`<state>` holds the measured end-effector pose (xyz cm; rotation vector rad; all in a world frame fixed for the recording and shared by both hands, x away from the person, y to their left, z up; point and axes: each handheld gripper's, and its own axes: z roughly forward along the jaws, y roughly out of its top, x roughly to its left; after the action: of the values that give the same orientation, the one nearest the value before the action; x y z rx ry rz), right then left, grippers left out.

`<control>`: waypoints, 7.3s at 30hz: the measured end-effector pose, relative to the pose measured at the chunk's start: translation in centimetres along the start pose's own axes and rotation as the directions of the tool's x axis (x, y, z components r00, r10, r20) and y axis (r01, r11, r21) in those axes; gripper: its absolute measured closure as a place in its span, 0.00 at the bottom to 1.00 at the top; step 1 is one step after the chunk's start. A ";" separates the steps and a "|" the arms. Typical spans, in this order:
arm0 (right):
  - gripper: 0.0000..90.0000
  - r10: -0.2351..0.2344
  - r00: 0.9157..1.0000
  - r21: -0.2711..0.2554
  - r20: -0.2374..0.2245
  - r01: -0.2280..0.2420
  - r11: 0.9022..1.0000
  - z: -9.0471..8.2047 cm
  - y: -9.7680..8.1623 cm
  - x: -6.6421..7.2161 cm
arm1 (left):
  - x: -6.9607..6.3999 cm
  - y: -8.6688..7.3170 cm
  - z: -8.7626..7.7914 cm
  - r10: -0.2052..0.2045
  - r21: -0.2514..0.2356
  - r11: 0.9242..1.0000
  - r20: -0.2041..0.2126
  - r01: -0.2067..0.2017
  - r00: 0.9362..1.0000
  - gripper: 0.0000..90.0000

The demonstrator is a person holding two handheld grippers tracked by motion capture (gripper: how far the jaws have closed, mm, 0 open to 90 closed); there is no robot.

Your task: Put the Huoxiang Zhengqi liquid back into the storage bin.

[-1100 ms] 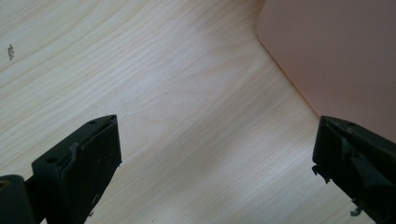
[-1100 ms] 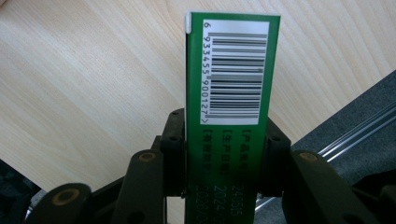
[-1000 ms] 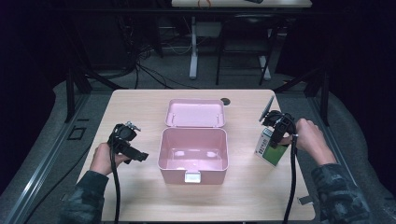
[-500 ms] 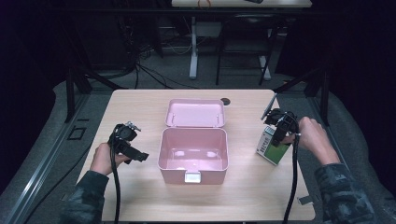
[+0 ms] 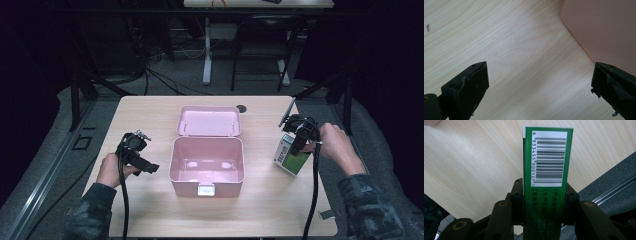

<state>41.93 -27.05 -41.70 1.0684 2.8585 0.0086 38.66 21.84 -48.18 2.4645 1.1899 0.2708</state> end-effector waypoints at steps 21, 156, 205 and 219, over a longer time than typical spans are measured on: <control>0.70 -0.044 0.999 -0.020 0.005 0.044 0.999 -2.2 0.6 1.1 | 0.0 0.0 0.1 0.005 0.003 1.000 0.000 -0.005 1.000 0.01; 0.70 -0.396 0.912 -0.170 0.104 0.409 0.897 -16.1 8.2 10.9 | 0.0 -0.1 1.2 0.014 0.049 0.999 0.012 -0.015 1.000 0.01; 0.70 -0.549 0.836 -0.163 0.007 0.542 0.824 -10.0 12.8 15.8 | 0.4 -0.4 1.7 0.012 0.067 0.998 0.013 -0.013 1.000 0.01; 0.70 -0.558 0.830 -0.156 -0.015 0.549 0.821 -8.1 13.0 16.1 | 0.3 -0.4 1.8 0.014 0.070 0.997 0.013 -0.015 1.000 0.01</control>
<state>37.69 -6.48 -34.46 0.1790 3.0473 0.2092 39.19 21.84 -49.93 2.5318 1.1964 0.2205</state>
